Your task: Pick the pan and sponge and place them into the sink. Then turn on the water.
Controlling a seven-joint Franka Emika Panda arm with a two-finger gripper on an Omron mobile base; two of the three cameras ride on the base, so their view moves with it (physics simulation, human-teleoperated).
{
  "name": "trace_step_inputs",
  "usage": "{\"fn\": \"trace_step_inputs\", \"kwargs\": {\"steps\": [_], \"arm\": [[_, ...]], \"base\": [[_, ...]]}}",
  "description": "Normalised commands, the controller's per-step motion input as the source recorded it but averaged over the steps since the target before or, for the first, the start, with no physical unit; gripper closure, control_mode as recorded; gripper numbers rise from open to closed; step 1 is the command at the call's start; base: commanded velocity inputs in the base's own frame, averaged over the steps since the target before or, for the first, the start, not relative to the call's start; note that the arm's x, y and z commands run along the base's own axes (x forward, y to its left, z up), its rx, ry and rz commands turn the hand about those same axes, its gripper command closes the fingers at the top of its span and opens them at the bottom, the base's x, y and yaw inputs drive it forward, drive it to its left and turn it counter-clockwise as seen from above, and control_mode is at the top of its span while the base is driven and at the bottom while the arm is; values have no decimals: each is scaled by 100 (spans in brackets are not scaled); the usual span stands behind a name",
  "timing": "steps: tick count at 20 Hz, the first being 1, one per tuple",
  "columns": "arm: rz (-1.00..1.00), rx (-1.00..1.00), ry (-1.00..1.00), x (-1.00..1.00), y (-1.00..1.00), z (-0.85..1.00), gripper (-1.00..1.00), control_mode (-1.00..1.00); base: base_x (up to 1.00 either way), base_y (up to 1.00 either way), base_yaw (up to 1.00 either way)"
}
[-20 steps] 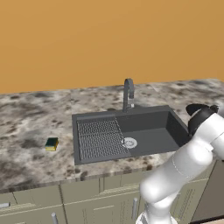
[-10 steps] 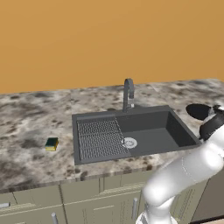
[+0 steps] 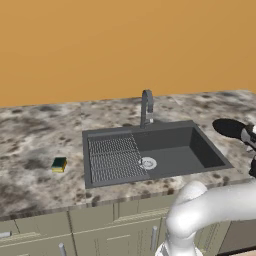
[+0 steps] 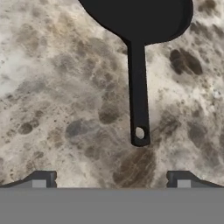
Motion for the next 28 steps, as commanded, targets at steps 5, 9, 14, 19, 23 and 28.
{"fn": "trace_step_inputs", "kwargs": {"steps": [5, 9, 14, 19, 23, 28], "arm": [[4, 0, 0, 4, -10, -25, -100, -100], [4, 1, 0, 5, -12, -23, -100, -100], [4, 1, 0, 10, -11, -13, -100, -100], [3, 0, 0, 25, -4, -12, -100, -100], [4, 0, 0, 32, -2, -11, -100, -100], [5, 0, 3, 33, -7, -18, -100, -100]], "base": [[0, 0, 0], [0, 0, 0], [0, 0, 0], [0, 0, 0], [0, 0, 0], [0, 0, 0]]}}
